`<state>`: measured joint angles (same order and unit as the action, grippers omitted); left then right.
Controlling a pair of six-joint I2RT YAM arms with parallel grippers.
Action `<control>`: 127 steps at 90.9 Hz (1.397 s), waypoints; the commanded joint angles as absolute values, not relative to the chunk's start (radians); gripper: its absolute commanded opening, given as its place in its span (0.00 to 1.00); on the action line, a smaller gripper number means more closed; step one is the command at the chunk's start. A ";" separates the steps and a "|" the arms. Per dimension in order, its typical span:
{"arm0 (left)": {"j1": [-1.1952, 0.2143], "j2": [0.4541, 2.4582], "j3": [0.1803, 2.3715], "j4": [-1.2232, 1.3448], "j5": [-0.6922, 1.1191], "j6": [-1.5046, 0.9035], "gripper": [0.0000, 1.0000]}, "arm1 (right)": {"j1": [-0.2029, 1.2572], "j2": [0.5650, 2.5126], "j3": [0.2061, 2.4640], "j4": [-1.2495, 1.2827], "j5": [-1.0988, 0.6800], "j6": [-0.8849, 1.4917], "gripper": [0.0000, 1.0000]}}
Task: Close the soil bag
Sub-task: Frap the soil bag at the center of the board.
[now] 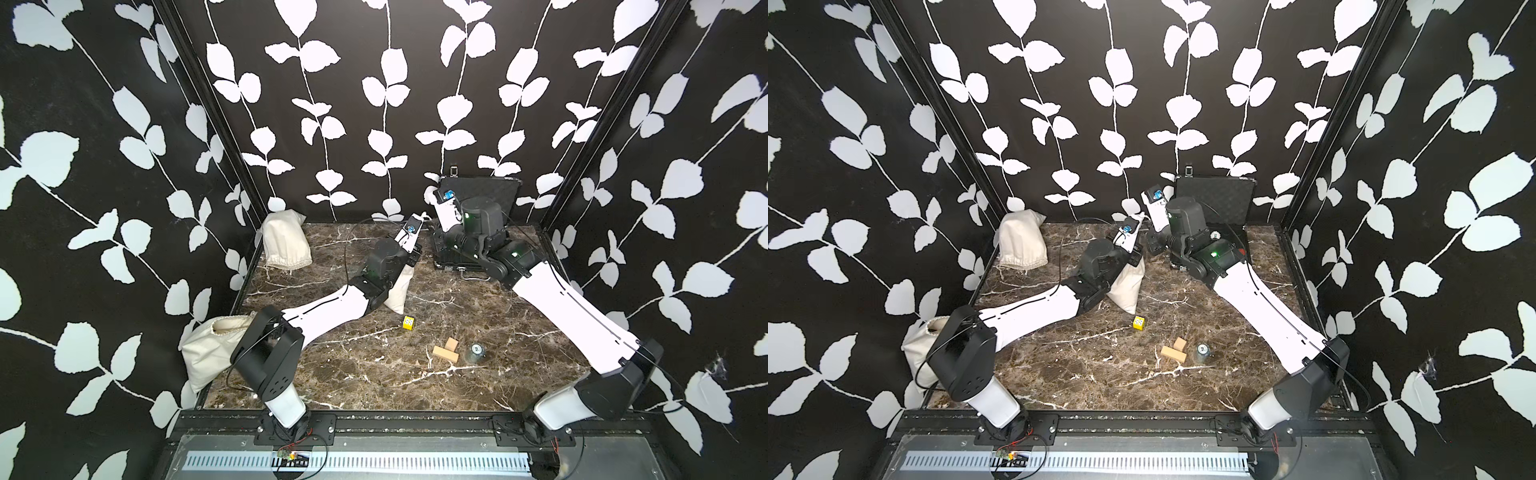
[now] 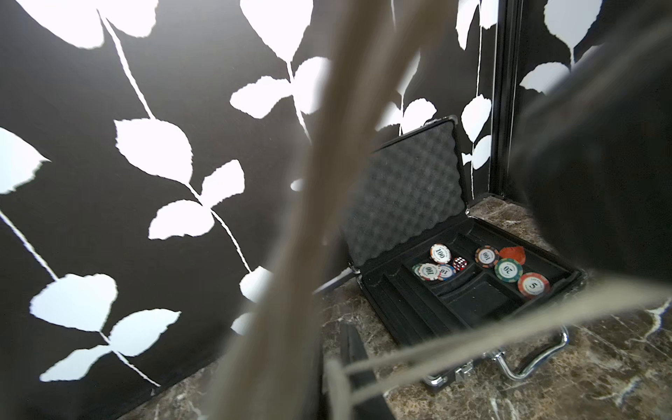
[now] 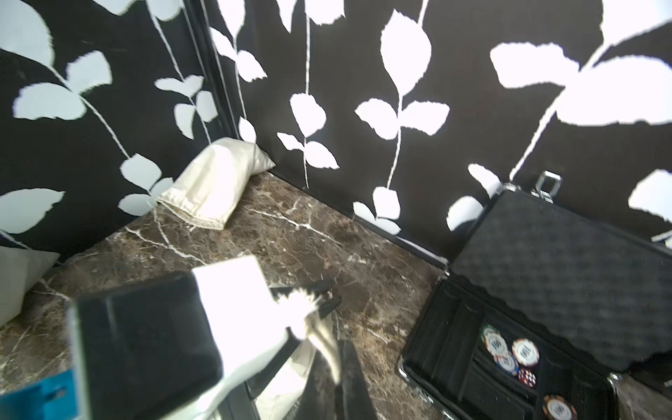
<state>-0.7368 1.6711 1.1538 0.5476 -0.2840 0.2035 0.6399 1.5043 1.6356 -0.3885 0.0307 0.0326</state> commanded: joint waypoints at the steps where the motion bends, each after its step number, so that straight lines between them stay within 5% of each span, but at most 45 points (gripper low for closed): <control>1: -0.618 1.778 1.062 0.144 -0.648 0.120 0.12 | 0.583 1.255 1.707 -0.193 0.177 0.034 0.00; 74: -0.515 1.761 0.934 0.096 -0.534 0.003 0.23 | 0.451 1.193 1.556 -0.198 0.077 0.104 0.00; 82: -0.521 1.738 0.910 0.154 -0.450 0.051 0.33 | 0.451 1.226 1.520 -0.134 -0.027 0.165 0.00; 97: -0.559 1.592 0.821 0.358 -0.258 0.115 0.67 | 0.486 1.305 1.500 -0.032 -0.128 0.243 0.00; 127: -0.694 1.371 0.854 0.513 -0.196 0.216 0.81 | 0.631 1.406 1.564 -0.012 -0.027 0.198 0.00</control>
<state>-0.6975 1.4635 0.8307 0.4107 -0.2054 0.1814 0.6029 1.4048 1.5150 -0.1501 -0.0929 0.2089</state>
